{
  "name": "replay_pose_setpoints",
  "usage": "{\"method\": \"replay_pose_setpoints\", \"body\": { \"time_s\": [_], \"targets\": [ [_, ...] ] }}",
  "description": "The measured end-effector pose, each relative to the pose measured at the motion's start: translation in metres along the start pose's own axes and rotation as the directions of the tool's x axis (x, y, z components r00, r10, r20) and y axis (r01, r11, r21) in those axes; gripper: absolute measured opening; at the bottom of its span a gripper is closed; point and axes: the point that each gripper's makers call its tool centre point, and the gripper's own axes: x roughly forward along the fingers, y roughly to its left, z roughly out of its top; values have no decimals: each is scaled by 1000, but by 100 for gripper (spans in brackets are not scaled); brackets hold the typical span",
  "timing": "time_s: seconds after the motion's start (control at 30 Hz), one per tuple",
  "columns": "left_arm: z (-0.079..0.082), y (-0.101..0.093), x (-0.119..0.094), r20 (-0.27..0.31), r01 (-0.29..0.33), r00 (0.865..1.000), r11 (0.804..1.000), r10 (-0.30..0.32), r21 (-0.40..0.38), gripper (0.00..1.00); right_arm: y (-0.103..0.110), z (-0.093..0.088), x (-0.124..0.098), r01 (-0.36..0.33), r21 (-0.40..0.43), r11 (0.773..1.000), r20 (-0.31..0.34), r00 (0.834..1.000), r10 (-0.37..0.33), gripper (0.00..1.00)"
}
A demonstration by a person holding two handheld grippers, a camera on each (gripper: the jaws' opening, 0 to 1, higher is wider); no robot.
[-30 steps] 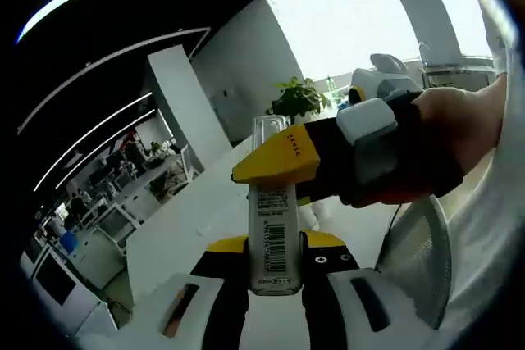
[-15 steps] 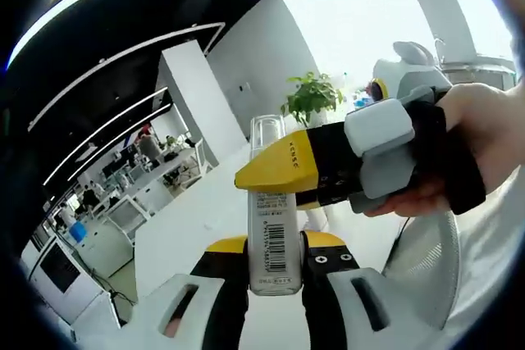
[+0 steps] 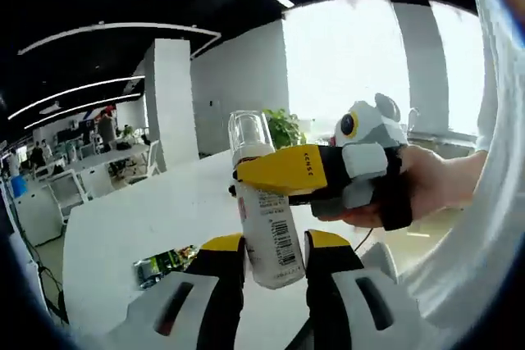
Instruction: Arrange the skincare products in the storage area until every visible bottle or jar stands upright without overlapping.
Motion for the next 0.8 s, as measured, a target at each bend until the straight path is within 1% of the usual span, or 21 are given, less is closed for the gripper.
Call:
{"method": "replay_pose_setpoints", "body": {
  "time_s": [0.03, 0.07, 0.1, 0.13, 0.17, 0.2, 0.23, 0.27, 0.3, 0.33, 0.37, 0.4, 0.5, 0.63, 0.67, 0.7, 0.73, 0.77, 0.8],
  "targets": [
    [2, -3, -2, 8, 29, 1000, 1000, -29, -10, 31, 10, 3, 0, -53, -18, 998, -8, 999, 53, 20],
    [4, -7, -3, 9, 63, 998, 998, -63, -4, 31, 18, 2, 0, -103, -35, 994, -28, 994, 102, 20],
    [4, -15, -5, -2, 118, 993, 993, -118, 21, 31, 27, 0, 0, -152, -66, 986, -62, 987, 148, 20],
    [5, -18, -6, -4, 141, 990, 989, -141, 34, 31, 34, 0, 0, -182, -83, 980, -78, 981, 175, 20],
    [6, -25, -8, -10, 193, 981, 981, -193, 34, 32, 42, -2, 0, -225, -94, 970, -101, 971, 216, 20],
    [7, -31, -10, -14, 229, 973, 973, -228, 15, 32, 50, -4, 1, -270, -104, 957, -129, 958, 257, 20],
    [8, -37, -11, -16, 259, 966, 966, -259, 11, 32, 55, -4, 1, -295, -114, 949, -142, 950, 278, 20],
    [8, -42, -12, -20, 286, 958, 958, -285, 10, 32, 61, -6, 0, -328, -119, 937, -160, 938, 308, 20],
    [8, -44, -13, -25, 303, 953, 953, -303, -2, 31, 64, -7, 1, -346, -125, 930, -177, 930, 322, 20],
    [8, -43, -14, -26, 300, 954, 954, -300, 5, 31, 66, -7, 1, -354, -126, 927, -184, 926, 329, 20],
    [7, -44, -14, -30, 309, 951, 951, -308, 6, 31, 67, -8, 2, -364, -127, 923, -193, 922, 337, 20],
    [7, -45, -16, -42, 316, 948, 949, -315, 8, 31, 67, -9, 2, -367, -130, 921, -204, 919, 338, 20],
    [4, -44, -19, -70, 319, 946, 947, -317, 32, 30, 68, -12, 1, -380, -136, 915, -224, 912, 345, 20],
    [3, -46, -21, -77, 320, 945, 947, -317, 33, 29, 69, -14, -1, -398, -136, 907, -238, 902, 361, 20],
    [3, -44, -19, -72, 300, 952, 954, -297, 27, 29, 69, -14, -2, -398, -142, 906, -238, 902, 359, 20],
    [3, -43, -18, -71, 285, 956, 958, -284, 5, 28, 68, -13, -2, -396, -153, 905, -240, 904, 355, 20],
    [2, -42, -16, -74, 279, 957, 960, -280, -16, 28, 67, -13, -1, -392, -154, 907, -244, 905, 349, 20],
    [2, -41, -15, -75, 267, 961, 964, -267, -13, 28, 65, -13, 0, -376, -162, 912, -245, 911, 332, 20],
    [1, -36, -13, -80, 234, 969, 972, -233, 1, 27, 62, -12, 1, -361, -163, 918, -241, 917, 318, 20]
  ]
}}
